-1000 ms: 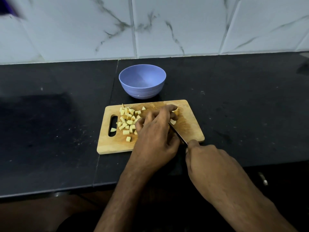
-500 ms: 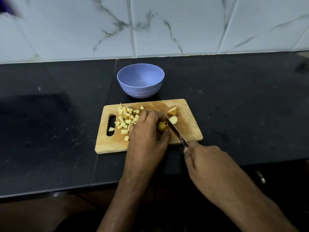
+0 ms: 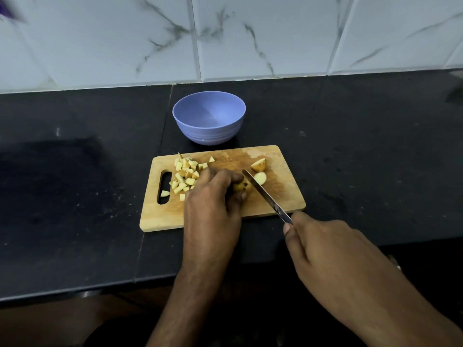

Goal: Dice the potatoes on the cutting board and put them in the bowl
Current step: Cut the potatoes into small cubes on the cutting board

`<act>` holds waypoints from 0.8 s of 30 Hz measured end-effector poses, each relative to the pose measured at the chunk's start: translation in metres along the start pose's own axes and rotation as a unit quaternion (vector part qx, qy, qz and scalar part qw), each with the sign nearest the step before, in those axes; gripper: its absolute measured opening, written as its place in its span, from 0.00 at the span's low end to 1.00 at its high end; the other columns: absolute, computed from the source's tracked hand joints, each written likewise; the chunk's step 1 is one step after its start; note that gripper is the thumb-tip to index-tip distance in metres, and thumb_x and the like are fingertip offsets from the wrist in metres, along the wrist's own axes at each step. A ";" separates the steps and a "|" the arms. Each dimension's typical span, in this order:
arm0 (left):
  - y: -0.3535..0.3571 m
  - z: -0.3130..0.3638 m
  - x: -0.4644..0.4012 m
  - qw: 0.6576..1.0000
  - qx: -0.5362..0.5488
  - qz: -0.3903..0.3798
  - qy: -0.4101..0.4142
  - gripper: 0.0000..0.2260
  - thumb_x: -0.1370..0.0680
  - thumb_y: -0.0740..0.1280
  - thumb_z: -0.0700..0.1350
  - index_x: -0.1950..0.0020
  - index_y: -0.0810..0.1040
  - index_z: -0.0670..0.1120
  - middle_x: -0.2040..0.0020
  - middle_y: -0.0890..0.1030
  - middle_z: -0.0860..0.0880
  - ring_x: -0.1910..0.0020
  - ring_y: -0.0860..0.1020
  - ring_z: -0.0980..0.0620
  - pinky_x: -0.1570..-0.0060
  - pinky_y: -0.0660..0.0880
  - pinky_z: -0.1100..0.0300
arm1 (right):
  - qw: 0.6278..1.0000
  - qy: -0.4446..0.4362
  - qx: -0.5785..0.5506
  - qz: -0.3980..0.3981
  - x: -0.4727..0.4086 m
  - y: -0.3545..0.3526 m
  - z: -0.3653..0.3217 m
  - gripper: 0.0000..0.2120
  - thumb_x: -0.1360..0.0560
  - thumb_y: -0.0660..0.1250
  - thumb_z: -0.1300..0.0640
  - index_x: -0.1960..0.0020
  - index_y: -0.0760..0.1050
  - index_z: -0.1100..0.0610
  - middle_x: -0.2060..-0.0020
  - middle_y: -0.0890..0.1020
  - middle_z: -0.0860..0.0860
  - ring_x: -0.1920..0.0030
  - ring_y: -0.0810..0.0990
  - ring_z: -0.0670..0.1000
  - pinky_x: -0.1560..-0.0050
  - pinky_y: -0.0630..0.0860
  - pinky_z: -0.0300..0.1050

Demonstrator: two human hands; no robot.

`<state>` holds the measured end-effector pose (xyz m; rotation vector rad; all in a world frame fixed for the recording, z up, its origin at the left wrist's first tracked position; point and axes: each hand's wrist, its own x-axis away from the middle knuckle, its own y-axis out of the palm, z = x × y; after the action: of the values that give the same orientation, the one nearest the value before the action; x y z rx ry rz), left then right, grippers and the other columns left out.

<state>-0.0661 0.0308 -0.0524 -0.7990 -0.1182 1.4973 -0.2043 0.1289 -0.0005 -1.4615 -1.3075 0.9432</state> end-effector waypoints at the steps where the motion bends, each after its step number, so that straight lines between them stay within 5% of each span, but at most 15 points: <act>1: 0.000 0.000 0.000 1.000 0.000 -0.002 0.001 0.11 0.24 0.74 0.40 0.45 0.82 0.53 0.48 0.77 0.61 0.47 0.77 0.63 0.46 0.77 0.63 | 1.000 0.003 0.001 0.001 0.000 0.001 0.000 0.13 0.17 0.45 0.43 0.49 0.67 0.45 0.67 0.74 0.46 0.68 0.76 0.45 0.66 0.73 0.38; 9: -0.001 -0.001 -0.002 1.000 0.013 -0.019 0.007 0.12 0.24 0.74 0.38 0.46 0.82 0.54 0.49 0.78 0.62 0.47 0.76 0.66 0.48 0.71 0.75 | 1.000 0.001 -0.009 -0.013 -0.002 0.007 -0.001 0.12 0.16 0.46 0.45 0.49 0.66 0.46 0.66 0.74 0.45 0.67 0.76 0.44 0.64 0.74 0.38; 14: 0.000 -0.002 -0.002 1.000 0.015 -0.016 0.017 0.11 0.25 0.75 0.41 0.47 0.81 0.55 0.48 0.78 0.61 0.46 0.77 0.63 0.42 0.78 0.52 | 1.000 0.009 -0.011 -0.019 -0.005 0.012 -0.002 0.12 0.16 0.46 0.46 0.50 0.67 0.48 0.64 0.75 0.46 0.65 0.78 0.45 0.61 0.78 0.42; 24: 0.001 -0.003 -0.003 1.000 0.011 -0.022 0.015 0.10 0.24 0.74 0.41 0.47 0.81 0.54 0.49 0.78 0.61 0.46 0.77 0.62 0.41 0.77 0.48 | 1.000 -0.006 -0.001 -0.002 0.001 0.003 -0.008 0.11 0.16 0.44 0.45 0.53 0.61 0.46 0.66 0.73 0.46 0.68 0.72 0.45 0.65 0.69 0.38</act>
<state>-0.0656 0.0266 -0.0542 -0.7963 -0.0974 1.4417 -0.1955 0.1289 -0.0012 -1.4548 -1.3202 0.9499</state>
